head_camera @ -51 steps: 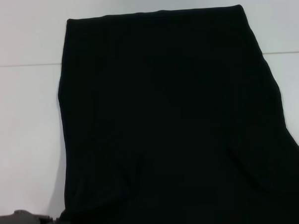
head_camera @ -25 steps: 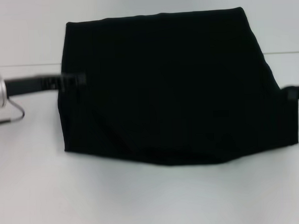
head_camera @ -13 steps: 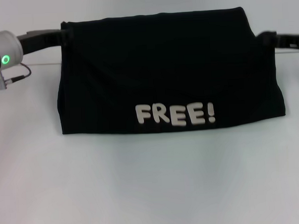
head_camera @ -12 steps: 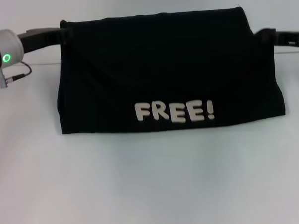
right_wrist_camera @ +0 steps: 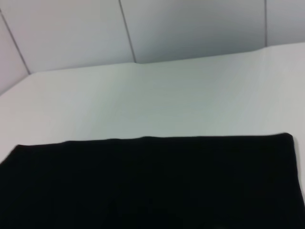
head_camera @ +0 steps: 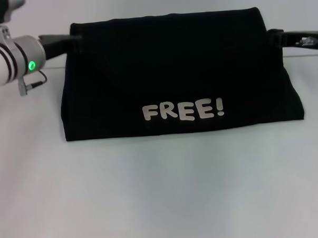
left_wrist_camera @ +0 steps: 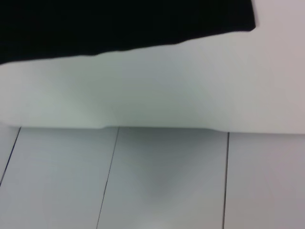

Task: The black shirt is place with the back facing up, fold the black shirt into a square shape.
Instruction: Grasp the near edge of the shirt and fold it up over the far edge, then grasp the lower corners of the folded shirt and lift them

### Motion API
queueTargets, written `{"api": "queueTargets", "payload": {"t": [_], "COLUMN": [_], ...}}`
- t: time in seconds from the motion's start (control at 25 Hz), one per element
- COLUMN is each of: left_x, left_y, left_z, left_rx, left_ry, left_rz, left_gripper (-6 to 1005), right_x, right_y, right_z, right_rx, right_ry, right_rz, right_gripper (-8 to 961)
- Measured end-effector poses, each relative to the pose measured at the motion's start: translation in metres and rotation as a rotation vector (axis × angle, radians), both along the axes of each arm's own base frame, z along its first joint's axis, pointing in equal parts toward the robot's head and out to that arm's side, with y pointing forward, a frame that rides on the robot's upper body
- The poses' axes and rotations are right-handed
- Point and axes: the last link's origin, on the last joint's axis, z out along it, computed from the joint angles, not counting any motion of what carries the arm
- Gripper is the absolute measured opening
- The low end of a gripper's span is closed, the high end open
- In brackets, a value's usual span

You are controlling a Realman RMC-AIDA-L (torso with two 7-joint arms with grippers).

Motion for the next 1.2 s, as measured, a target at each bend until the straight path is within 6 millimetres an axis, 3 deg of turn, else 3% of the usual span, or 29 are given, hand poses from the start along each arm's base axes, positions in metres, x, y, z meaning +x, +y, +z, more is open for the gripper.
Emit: {"api": "queueTargets", "payload": {"t": [0.28, 0.56, 1.0, 1.08, 1.2], "left_x": [-0.011, -0.022, -0.033, -0.033, -0.032], "left_y": [-0.007, -0.011, -0.017, -0.022, -0.035], "left_z": [-0.021, -0.029, -0.022, -0.017, -0.007], "left_rx": [0.005, -0.003, 0.017, 0.007, -0.032], "left_ry": [0.082, 0.116, 0.075, 0.009, -0.114], "left_rz": [0.034, 0.075, 0.110, 0.097, 0.061], "left_gripper": [74, 237, 657, 727, 741], "right_x": [0.006, 0.013, 0.018, 0.018, 0.021], "right_y": [-0.006, -0.014, -0.020, -0.022, -0.031], "right_z": [-0.017, -0.032, -0.034, -0.028, -0.020], "right_rx": [0.006, -0.001, 0.046, 0.050, 0.040], "right_ry": [0.000, 0.005, 0.036, 0.073, 0.133], "right_rz": [-0.039, -0.074, -0.058, -0.040, -0.004], "right_gripper": [87, 164, 567, 564, 560]}}
